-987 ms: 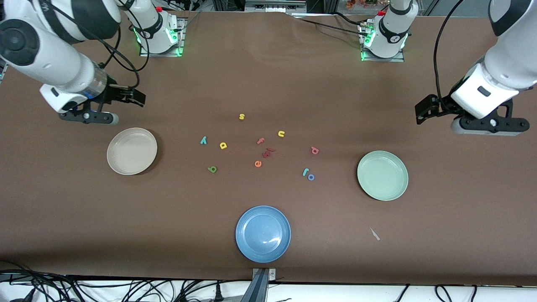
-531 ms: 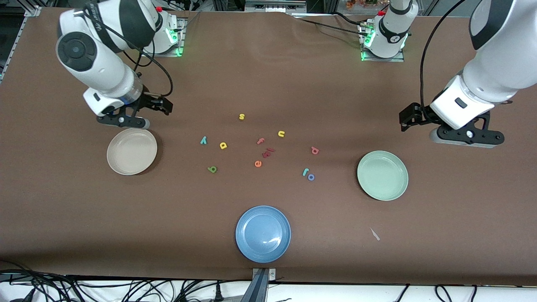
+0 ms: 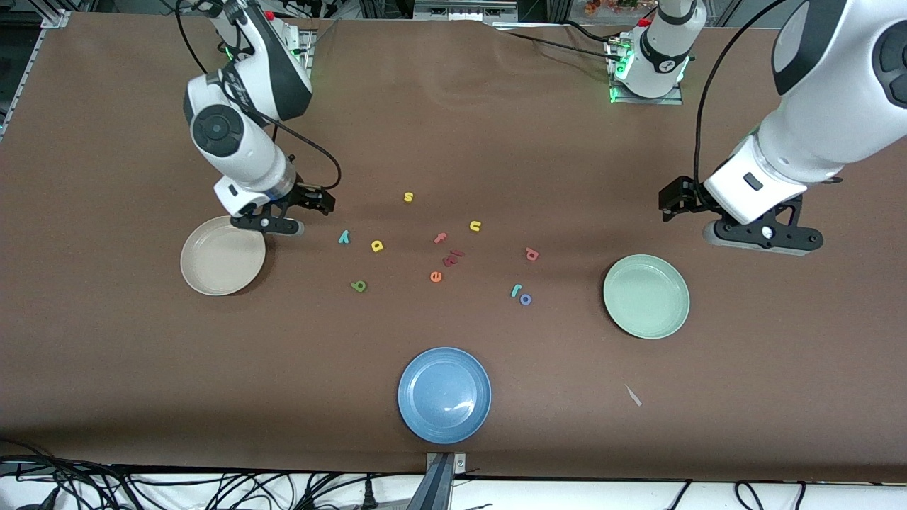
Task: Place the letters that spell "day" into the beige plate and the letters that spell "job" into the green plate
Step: 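Grasp the teal y with the right gripper while the left gripper grasps the j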
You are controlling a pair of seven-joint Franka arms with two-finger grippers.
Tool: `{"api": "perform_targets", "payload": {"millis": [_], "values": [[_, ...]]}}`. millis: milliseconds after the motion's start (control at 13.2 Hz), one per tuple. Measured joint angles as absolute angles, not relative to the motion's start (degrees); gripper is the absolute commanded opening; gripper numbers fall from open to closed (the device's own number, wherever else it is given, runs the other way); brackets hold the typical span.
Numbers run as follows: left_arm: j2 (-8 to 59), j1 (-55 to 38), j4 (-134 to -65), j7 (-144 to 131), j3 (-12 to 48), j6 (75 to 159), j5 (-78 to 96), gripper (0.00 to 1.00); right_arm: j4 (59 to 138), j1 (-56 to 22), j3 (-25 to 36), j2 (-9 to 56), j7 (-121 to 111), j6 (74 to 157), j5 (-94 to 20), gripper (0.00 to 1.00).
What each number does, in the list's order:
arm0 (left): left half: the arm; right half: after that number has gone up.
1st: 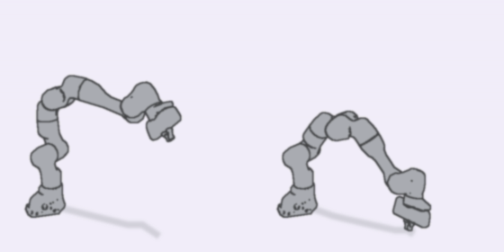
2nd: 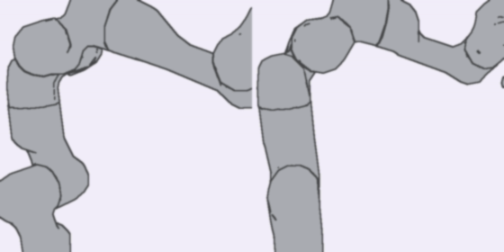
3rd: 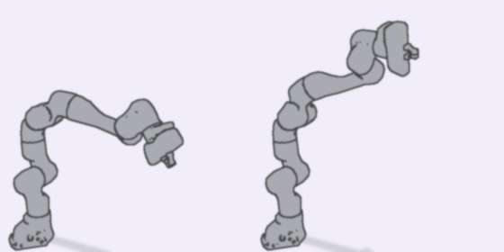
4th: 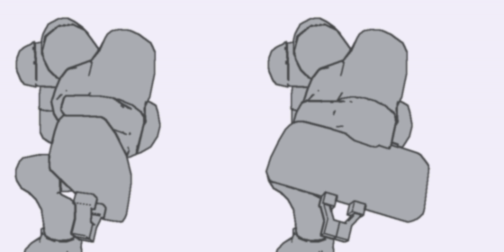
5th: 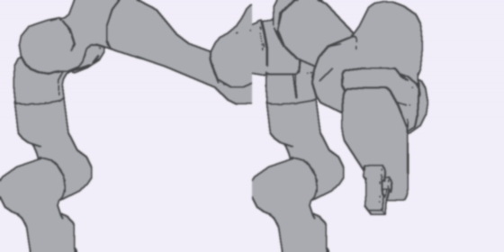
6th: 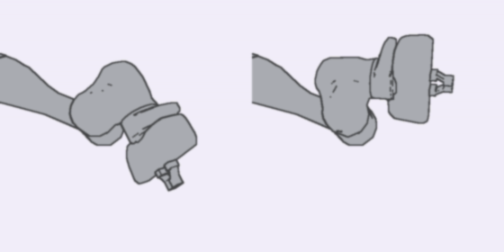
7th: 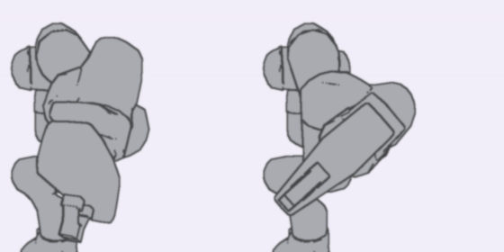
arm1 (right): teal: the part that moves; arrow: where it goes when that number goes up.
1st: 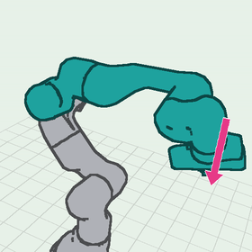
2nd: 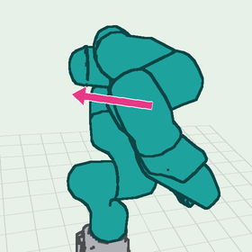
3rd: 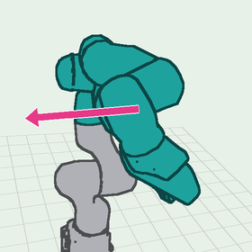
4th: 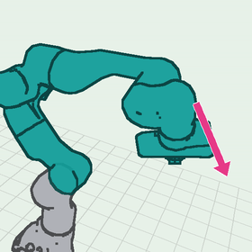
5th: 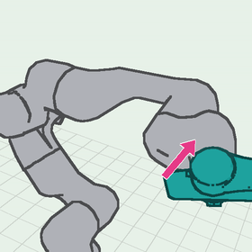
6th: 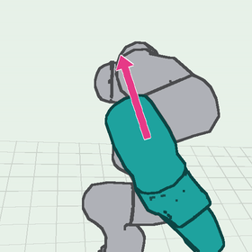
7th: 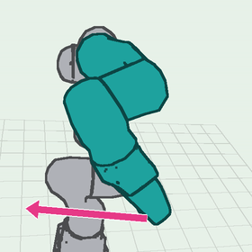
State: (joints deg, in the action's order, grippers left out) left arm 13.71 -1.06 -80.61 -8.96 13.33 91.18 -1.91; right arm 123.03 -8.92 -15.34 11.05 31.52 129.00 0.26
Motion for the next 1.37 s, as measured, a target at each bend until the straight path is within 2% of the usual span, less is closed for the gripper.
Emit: {"api": "perform_targets", "payload": {"millis": [228, 759, 1062, 1290, 1366], "values": [[15.6, -0.6, -80.8, -8.9, 13.3, 91.4, -1.9, 1.0, 123.1, -10.3, -15.4, 16.1, 33.8, 135.1, 0.3, 1.0], [32.7, -3.9, -80.9, -8.8, 13.7, 97.2, -1.9, 1.0, 123.0, -10.6, -15.4, 23.9, 33.9, 144.0, 1.0, 0.98], [36.7, -10.6, -81.1, -11.7, 14.1, 105.3, -1.9, 1.0, 122.9, -10.7, -15.4, 25.8, 33.9, 146.3, 2.4, 0.87], [39.1, -14.0, -81.2, -16.9, 14.1, 108.0, -1.9, 1.0, 122.9, -10.7, -15.1, 27.7, 33.9, 148.0, 4.1, 0.78], [39.9, -14.6, -81.3, -17.6, 14.2, 109.6, -1.9, 0.96, 122.9, -10.7, -14.9, 27.9, 33.9, 148.1, 4.4, 0.74]]}}
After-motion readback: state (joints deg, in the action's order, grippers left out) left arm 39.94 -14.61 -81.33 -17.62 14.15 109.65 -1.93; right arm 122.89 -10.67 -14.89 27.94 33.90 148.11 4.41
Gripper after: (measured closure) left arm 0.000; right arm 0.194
